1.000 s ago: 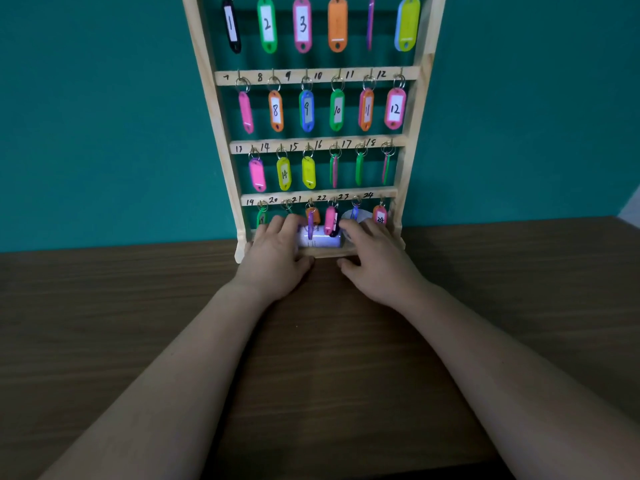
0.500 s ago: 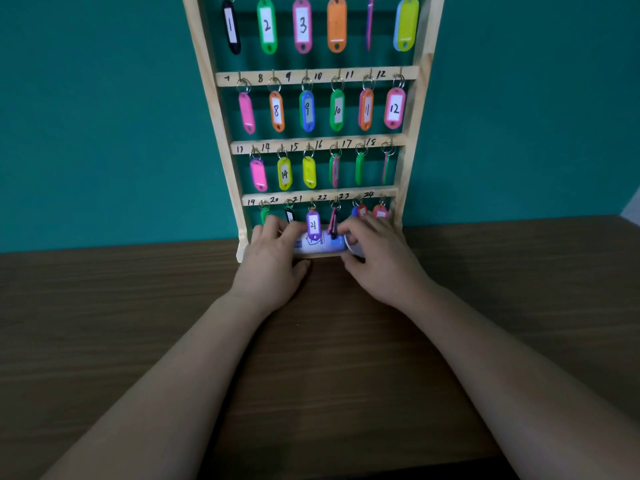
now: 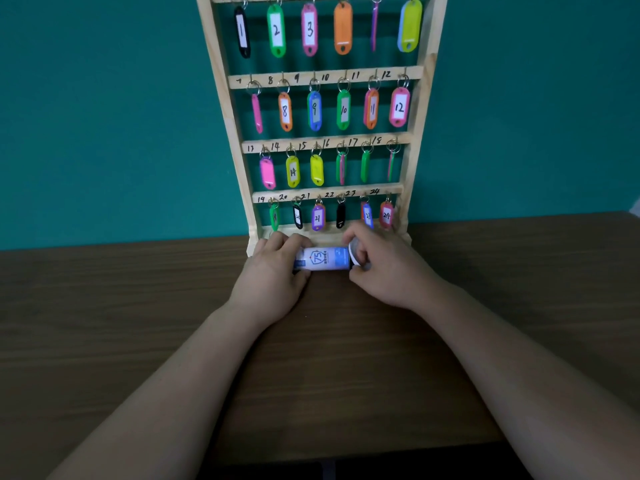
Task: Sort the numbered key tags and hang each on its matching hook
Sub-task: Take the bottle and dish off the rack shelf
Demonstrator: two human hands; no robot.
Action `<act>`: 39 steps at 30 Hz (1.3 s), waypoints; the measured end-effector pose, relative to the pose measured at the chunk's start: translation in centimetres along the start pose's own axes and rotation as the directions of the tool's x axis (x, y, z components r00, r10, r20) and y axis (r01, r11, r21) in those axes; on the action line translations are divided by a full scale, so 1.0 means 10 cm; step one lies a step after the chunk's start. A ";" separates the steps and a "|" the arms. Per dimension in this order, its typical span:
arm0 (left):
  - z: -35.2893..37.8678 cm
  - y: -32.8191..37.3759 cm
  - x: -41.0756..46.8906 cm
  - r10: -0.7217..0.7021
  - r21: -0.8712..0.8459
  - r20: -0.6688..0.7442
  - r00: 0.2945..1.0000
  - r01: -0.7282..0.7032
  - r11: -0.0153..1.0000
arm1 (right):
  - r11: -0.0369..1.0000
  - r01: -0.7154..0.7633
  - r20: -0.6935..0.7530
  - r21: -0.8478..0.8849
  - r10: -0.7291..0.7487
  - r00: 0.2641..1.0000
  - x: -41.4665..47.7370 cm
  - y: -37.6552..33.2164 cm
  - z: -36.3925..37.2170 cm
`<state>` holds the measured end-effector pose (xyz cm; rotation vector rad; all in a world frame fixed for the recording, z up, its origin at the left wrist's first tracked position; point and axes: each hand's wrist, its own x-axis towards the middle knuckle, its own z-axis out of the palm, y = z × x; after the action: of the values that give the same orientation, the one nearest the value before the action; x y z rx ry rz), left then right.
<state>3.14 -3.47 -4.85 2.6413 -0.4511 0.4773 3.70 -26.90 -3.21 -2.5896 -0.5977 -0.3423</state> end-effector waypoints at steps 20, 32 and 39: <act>-0.70 -0.72 -0.59 0.006 -0.098 0.127 0.992 0.006 0.995 | 0.974 0.221 -0.055 -0.045 -0.223 0.973 -0.12 -0.68 0.45; -1.06 -1.24 -0.89 -0.121 -0.089 0.042 0.992 0.124 0.988 | 0.958 0.286 -0.055 -0.023 -0.286 0.957 0.04 -1.41 0.90; -1.11 -1.47 -1.01 -0.244 -0.079 0.036 0.969 0.246 0.966 | 0.962 0.271 -0.107 -0.028 -0.272 0.956 0.15 -1.50 1.02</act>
<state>-3.15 16.59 -4.33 2.5788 -0.1443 0.3391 -0.60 -9.41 -5.85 -2.4824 -0.9161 -0.5755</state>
